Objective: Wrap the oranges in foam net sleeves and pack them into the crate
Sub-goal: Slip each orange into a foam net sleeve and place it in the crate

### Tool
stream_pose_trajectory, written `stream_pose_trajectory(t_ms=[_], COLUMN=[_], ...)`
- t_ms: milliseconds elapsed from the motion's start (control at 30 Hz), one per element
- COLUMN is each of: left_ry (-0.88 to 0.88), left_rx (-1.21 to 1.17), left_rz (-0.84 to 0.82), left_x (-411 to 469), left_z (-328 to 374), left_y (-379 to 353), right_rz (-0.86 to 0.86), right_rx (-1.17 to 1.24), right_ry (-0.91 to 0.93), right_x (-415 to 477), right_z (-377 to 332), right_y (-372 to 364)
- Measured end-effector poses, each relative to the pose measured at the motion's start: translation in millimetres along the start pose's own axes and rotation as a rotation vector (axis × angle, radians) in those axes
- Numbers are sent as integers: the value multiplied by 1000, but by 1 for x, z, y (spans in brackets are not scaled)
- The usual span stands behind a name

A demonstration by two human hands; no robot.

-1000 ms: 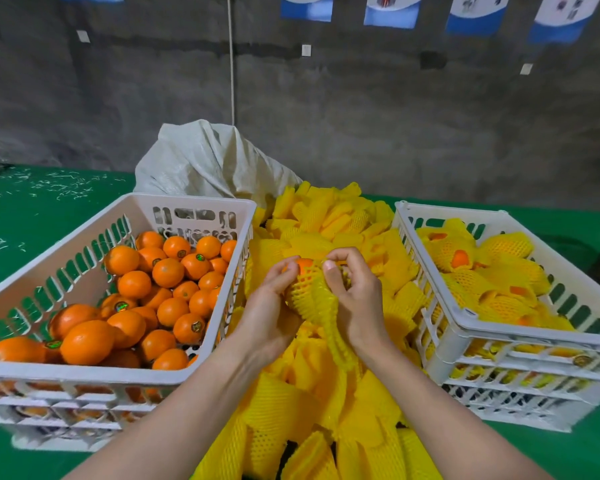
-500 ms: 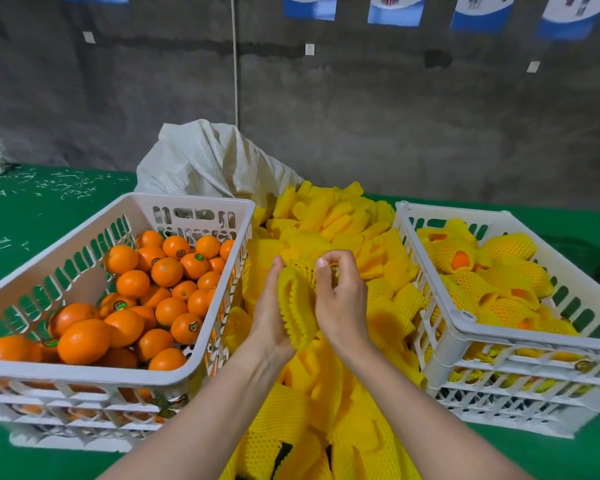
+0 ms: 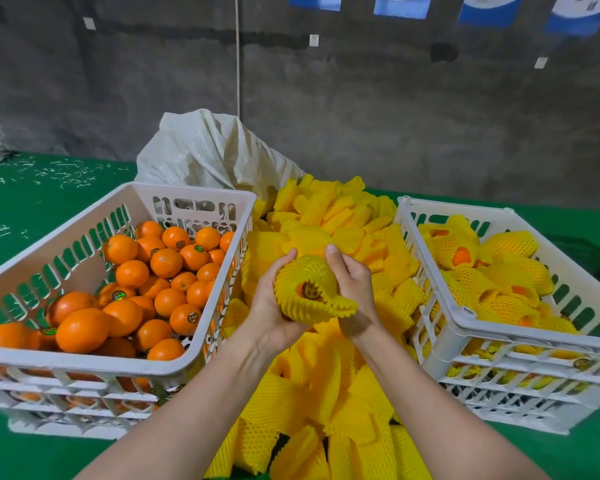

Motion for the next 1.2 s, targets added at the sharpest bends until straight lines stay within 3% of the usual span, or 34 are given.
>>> stream_pose_trajectory(t_ms=[133,333,467,567,700,800,967,1200], left_ry=[-36,-202,-320,-341,-178,-140,-183,-315], left_rx=[-3,216,371,477,278,262,406,647], left_rz=[127,568,676,665,598,564,673,630], left_x=[1,-3,-4,-4,0,2,4,4], left_z=[-2,4,6,5,-4,-10,-6,3], left_y=[2,17,23,26,27,29,39,34], right_rz=[95,187,200,245,271,307,257,248], right_rx=[126,302,309,375,318,255,236,361], right_ry=[-76,-301,-229,-281,-291,-378,-622,-709], right_x=[-5,-25,-25,-26,-24,-24,-30,-33], right_z=[9,31,32,39,40,41,47,55], right_y=[2,7,12,15,16,18,13,11])
Point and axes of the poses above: each hand's wrist, its own x-axis towards the middle knuckle, its own y-axis out of the back of the hand, z = x × y, the point moved 5 cm from there along x, towards the middle knuckle, and after that the axes turned 14 degrees about x, right-handed, at the moved point
